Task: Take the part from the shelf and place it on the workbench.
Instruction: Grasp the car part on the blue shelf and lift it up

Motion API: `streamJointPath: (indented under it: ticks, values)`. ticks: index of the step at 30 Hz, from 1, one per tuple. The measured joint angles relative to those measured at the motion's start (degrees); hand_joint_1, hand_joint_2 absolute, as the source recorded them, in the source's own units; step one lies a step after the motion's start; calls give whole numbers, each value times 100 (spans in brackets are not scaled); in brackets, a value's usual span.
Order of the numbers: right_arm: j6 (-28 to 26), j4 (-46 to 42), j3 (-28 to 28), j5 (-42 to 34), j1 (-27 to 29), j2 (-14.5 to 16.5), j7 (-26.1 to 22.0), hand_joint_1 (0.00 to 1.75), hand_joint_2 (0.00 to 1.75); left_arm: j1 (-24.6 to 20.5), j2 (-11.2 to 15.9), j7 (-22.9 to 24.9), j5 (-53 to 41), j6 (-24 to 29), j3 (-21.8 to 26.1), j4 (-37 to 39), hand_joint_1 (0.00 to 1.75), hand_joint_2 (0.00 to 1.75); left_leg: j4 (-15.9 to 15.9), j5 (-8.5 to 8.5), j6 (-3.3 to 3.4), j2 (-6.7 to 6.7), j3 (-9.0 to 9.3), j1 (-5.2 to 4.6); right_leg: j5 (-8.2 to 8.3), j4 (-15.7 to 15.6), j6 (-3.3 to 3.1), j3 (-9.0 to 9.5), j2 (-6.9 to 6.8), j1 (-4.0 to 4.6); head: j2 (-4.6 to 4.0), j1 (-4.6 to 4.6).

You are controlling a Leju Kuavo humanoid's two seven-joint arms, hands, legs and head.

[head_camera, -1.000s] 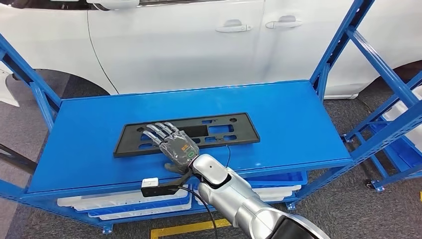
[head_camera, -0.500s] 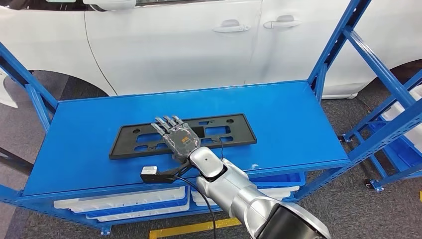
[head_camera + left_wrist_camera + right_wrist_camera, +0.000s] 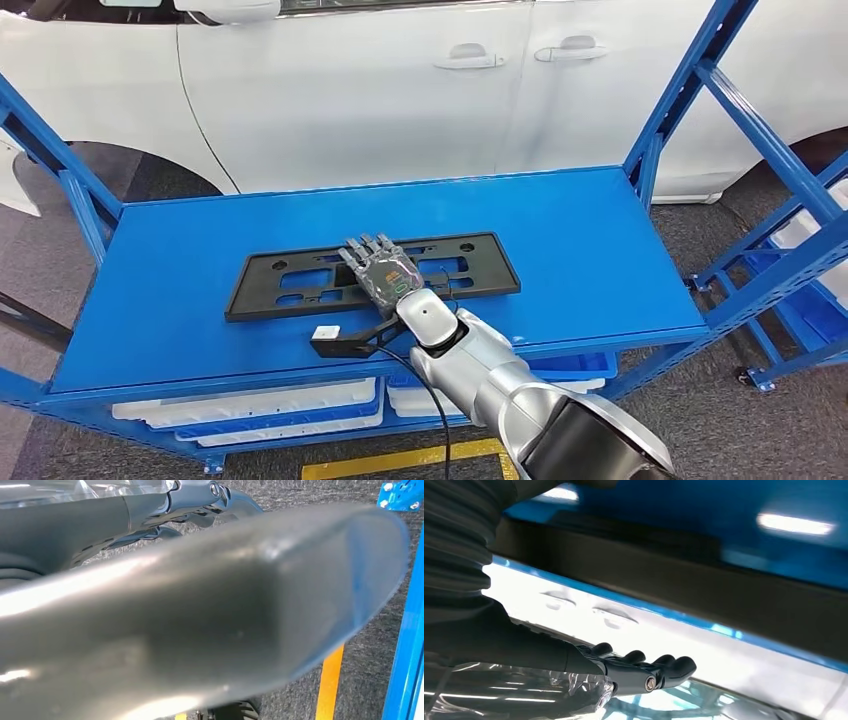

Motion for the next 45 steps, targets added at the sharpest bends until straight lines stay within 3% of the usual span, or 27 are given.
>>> streamJointPath:
  ticks: [2,4,7,8,9,10,12,14,18,19,21,23,25,26,29,31,35,37,39,40,41,42,44,45]
  values:
    - [24,30,-8,0,-17,-30,50,175,175,-2,2,-23,-7,1,0,0,0,0,-13,-8,-72,4,17,11,32,-48,-52,21,6,-7,1,4]
    - [21,60,-25,-1,-20,-53,72,175,175,-6,3,-43,-13,-4,-1,0,0,0,200,-166,-121,10,-62,18,75,-125,-117,66,2,-38,1,0]
    - [-2,109,-52,-6,7,-87,66,175,175,-7,14,-65,-15,-23,-1,0,0,0,1272,-696,-166,13,-557,22,86,-148,-160,74,-4,-32,1,-6]
    - [-14,120,-63,-11,14,-96,55,175,175,-2,17,-74,-15,-36,-1,0,0,0,1543,-769,-177,13,-688,23,81,-143,-165,74,-3,-24,1,-5]
    - [-27,129,-77,-17,16,-101,42,175,175,4,18,-90,-14,-49,-2,0,0,0,1610,-727,-181,14,-724,23,75,-135,-166,77,0,-19,1,-5]
    - [-38,135,-94,-22,14,-103,25,175,175,8,20,-115,-13,-61,-2,0,0,0,1415,-566,-177,15,-635,24,65,-123,-161,86,5,-16,1,-5]
    - [-65,140,-141,-35,5,-104,-13,175,175,6,27,-191,-11,-79,-1,0,0,0,611,-170,-150,18,-256,21,30,-81,-135,94,11,-9,0,-4]
    - [-89,140,-195,-48,-8,-106,-55,175,175,-4,33,-270,-10,-89,0,0,0,0,73,-4,-88,12,-11,1,6,-36,-90,70,18,12,0,2]
    - [-142,140,-304,-81,-16,-110,-181,175,175,-12,29,-416,-2,-93,1,0,0,0,-12,14,45,14,7,1,-39,29,17,33,22,12,1,12]
    - [-164,140,-331,-93,-16,-110,-224,175,175,-13,27,-472,1,-93,2,0,0,0,-27,28,77,20,9,16,-140,173,46,-30,20,7,1,22]
    - [-207,140,-381,-116,-3,-110,-303,175,175,-16,25,-604,5,-101,4,0,0,0,-40,42,121,25,-3,26,-488,807,98,-326,13,-17,1,39]
    - [-250,140,-426,-129,21,-110,-361,175,175,-14,25,-712,7,-127,5,0,0,87,-38,45,132,25,-21,23,-777,1505,131,-666,12,-48,1,43]
    - [-326,134,-479,-156,42,-110,-434,175,175,-6,23,-830,12,-192,9,0,0,175,-35,43,130,21,-21,23,-777,1743,148,-794,9,-74,1,44]
    - [-374,125,-517,-184,49,-110,-484,175,175,-3,19,-904,13,-230,12,0,0,175,-33,40,125,15,-16,23,-656,1618,149,-740,8,-87,1,44]
    - [-545,28,-674,-329,52,-101,-659,175,175,-9,-3,-1068,14,-313,22,0,0,175,-16,16,77,-1,-1,13,-92,434,103,-191,5,-98,1,44]
    - [-674,-82,-792,-432,48,-93,-765,175,175,-10,-10,-1109,14,-347,28,0,0,175,-9,7,12,0,-16,1,12,28,60,-19,8,-71,1,40]
    - [-885,-406,-1042,-641,51,-92,-967,175,175,-12,-18,-1137,9,-370,35,0,0,175,94,-87,-123,7,-74,25,27,-41,-63,-2,7,-69,-1,36]
    - [-966,-684,-1193,-802,62,-97,-1106,175,175,-13,-21,-1135,4,-398,35,0,0,175,638,-391,-158,14,-320,34,35,-70,-116,15,1,-74,0,31]
    - [-933,-1083,-1375,-1143,143,-129,-1365,175,175,-11,-21,-1142,4,-443,35,0,0,175,1443,-715,-182,14,-709,35,22,-62,-141,21,0,-53,1,30]
    - [-858,-1327,-1472,-1426,221,-157,-1553,175,175,-6,-21,-1156,5,-468,36,0,0,175,1671,-749,-187,15,-833,34,11,-56,-146,29,0,-43,1,31]
    - [-735,-1633,-1580,-1838,328,-193,-1799,175,175,-1,-21,-1191,13,-495,41,0,0,175,1676,-663,-186,15,-853,35,-4,-48,-146,43,1,-38,1,30]
    - [-582,-1990,-1689,-2375,448,-232,-2086,175,175,4,-21,-1249,39,-527,56,0,0,175,1435,-470,-180,16,-757,36,-26,-35,-138,62,2,-37,1,31]
    - [-221,-2927,-1927,-3848,743,-329,-2798,175,175,7,-26,-1436,163,-629,134,0,0,175,642,-58,-159,15,-405,30,-87,12,-95,86,2,-29,1,30]
    - [-23,-3473,-2047,-4682,904,-389,-3158,175,175,8,-32,-1568,244,-709,195,-1,0,175,351,38,-134,10,-274,22,-113,42,-66,77,-2,-19,1,28]
